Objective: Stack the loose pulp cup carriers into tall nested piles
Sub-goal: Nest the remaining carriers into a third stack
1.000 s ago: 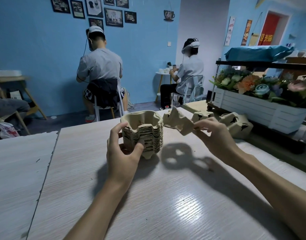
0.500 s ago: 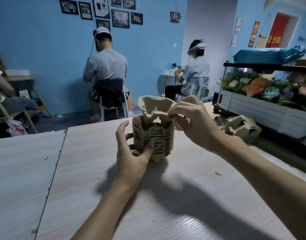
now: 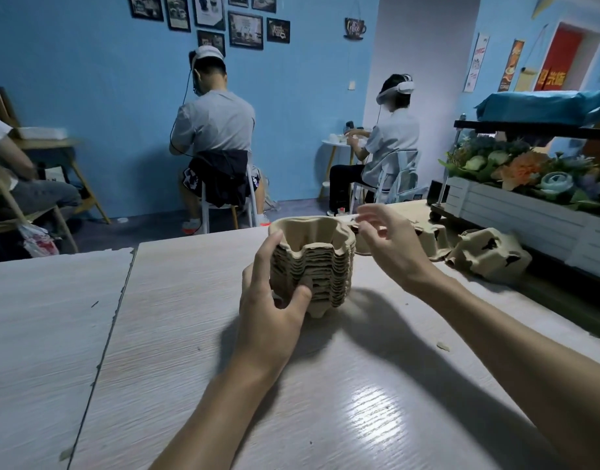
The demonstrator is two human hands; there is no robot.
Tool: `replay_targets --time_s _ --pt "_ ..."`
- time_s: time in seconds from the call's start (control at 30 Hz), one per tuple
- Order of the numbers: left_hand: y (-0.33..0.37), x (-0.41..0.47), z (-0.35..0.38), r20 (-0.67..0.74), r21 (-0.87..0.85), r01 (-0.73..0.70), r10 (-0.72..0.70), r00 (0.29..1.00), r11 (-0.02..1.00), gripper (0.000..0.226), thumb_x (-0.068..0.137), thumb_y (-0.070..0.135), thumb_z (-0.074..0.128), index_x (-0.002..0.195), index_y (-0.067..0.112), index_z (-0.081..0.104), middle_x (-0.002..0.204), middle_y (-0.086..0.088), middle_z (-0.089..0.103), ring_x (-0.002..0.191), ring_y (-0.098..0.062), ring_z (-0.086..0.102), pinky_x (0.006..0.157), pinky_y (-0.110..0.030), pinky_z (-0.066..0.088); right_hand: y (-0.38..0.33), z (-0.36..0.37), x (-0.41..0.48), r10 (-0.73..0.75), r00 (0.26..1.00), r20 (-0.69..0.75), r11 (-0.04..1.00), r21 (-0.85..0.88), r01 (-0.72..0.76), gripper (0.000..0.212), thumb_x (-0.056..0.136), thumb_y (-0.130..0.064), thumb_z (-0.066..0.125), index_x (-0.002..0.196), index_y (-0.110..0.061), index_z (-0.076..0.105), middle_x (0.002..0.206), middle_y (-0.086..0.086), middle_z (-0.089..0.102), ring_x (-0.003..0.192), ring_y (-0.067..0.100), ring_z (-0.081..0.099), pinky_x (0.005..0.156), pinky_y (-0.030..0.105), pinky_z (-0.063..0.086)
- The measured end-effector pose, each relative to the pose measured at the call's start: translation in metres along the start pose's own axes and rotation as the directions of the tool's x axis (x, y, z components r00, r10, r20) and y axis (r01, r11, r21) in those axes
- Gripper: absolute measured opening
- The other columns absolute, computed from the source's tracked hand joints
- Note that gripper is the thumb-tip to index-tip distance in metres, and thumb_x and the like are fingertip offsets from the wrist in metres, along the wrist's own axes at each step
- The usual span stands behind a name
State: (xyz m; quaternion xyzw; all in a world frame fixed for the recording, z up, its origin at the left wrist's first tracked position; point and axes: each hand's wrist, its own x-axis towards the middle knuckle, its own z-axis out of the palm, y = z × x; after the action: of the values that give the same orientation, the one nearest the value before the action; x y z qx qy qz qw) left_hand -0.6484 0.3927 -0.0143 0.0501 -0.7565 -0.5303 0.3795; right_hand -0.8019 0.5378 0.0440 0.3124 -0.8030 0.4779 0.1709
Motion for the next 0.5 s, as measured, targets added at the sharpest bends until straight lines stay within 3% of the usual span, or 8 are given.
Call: replay_targets --time_s 0.1,0.17,0.37,0.5 --pt "-0.004 0.000 0.000 0.012 -0.011 0.000 0.001 1.000 1.000 0.074 0.091 0.015 0.067 0.138 0.061 0.035 0.132 0.003 0.050 0.109 -0.021 0.061 0.093 -0.048 0.054 0.041 0.012 0.027 0.077 0.997 0.003 0.967 -0.243 -0.074 0.031 0.091 -0.016 0.061 0.121 -0.008 0.062 0.116 0.012 0.066 0.109 0.023 0.059 0.095 0.033 0.046" --pt "-0.005 0.001 -0.001 0.020 -0.020 0.009 -0.008 1.000 1.000 0.075 0.092 0.013 0.067 0.137 0.063 0.034 0.133 0.004 0.049 0.109 -0.022 0.061 0.091 -0.049 0.055 0.060 0.021 0.043 0.125 0.992 0.021 0.936 -0.333 -0.111 0.038 0.089 -0.021 0.065 0.124 -0.009 0.060 0.121 0.014 0.064 0.116 0.028 0.055 0.100 0.041 0.043" --pt "-0.009 0.003 -0.001 0.013 -0.022 0.004 -0.004 1.000 1.000 0.072 0.090 0.016 0.069 0.136 0.061 0.037 0.131 0.006 0.052 0.103 -0.019 0.063 0.088 -0.046 0.056 0.084 0.041 0.066 0.247 0.969 0.015 0.896 -0.385 -0.223 0.056 0.091 -0.035 0.064 0.141 -0.014 0.047 0.139 0.012 0.054 0.131 0.030 0.044 0.107 0.044 0.039" --pt "-0.008 0.003 -0.001 0.021 -0.034 0.010 -0.009 1.000 0.999 0.071 0.090 0.016 0.069 0.134 0.061 0.037 0.130 0.009 0.051 0.101 -0.016 0.063 0.087 -0.042 0.057 0.088 0.044 0.074 0.269 0.963 -0.003 0.836 -0.495 -0.235 0.047 0.095 -0.033 0.056 0.139 -0.017 0.048 0.143 0.011 0.050 0.135 0.032 0.036 0.109 0.046 0.035"
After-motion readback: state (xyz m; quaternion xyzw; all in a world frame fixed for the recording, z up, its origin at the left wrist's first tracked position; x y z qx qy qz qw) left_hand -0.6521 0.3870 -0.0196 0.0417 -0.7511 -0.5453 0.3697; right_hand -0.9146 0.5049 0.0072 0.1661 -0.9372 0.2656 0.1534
